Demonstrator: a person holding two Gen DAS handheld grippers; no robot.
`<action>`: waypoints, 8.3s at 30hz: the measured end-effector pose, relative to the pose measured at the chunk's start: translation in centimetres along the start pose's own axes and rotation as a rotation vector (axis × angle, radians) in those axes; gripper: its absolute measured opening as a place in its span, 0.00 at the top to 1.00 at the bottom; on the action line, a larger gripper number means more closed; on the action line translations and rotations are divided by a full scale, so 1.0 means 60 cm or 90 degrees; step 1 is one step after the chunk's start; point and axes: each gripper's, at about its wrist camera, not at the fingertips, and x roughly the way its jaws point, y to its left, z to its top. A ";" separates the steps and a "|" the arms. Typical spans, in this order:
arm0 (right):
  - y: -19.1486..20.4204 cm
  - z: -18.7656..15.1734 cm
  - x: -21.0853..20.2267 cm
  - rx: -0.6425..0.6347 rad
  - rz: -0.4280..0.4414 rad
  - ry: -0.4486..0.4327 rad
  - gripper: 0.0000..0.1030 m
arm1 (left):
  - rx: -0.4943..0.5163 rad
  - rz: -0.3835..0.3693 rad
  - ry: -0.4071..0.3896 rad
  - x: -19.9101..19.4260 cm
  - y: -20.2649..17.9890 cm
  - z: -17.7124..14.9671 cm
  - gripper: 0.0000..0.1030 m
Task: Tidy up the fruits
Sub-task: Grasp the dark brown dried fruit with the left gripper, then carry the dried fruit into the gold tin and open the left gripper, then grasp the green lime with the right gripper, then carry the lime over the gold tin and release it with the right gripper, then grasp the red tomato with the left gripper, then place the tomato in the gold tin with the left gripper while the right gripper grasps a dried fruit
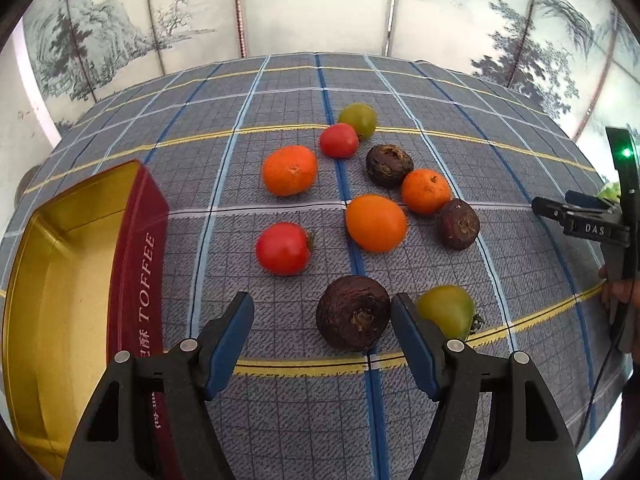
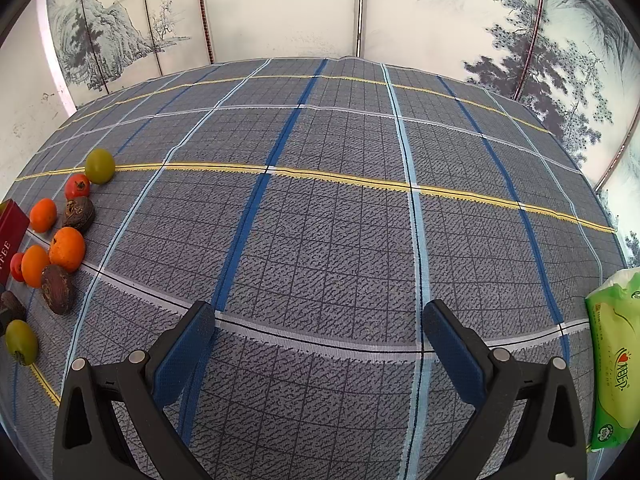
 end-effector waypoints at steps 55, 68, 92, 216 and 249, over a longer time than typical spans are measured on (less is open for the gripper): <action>0.000 -0.001 0.002 0.003 -0.004 0.000 0.00 | 0.108 0.225 -0.033 -0.082 0.236 0.025 0.68; 0.000 -0.001 0.003 0.003 -0.005 -0.001 0.00 | 0.120 0.271 0.012 -0.010 0.310 0.055 0.68; 0.008 -0.017 -0.036 0.017 0.010 -0.052 0.00 | 0.025 0.209 -0.075 -0.132 0.311 0.039 0.50; 0.226 -0.049 -0.101 -0.167 0.248 -0.094 0.18 | 0.095 -0.102 0.031 -0.188 0.047 0.009 0.70; 0.167 -0.051 -0.072 -0.014 0.191 -0.046 0.67 | -0.005 0.102 0.010 -0.163 0.250 -0.060 0.69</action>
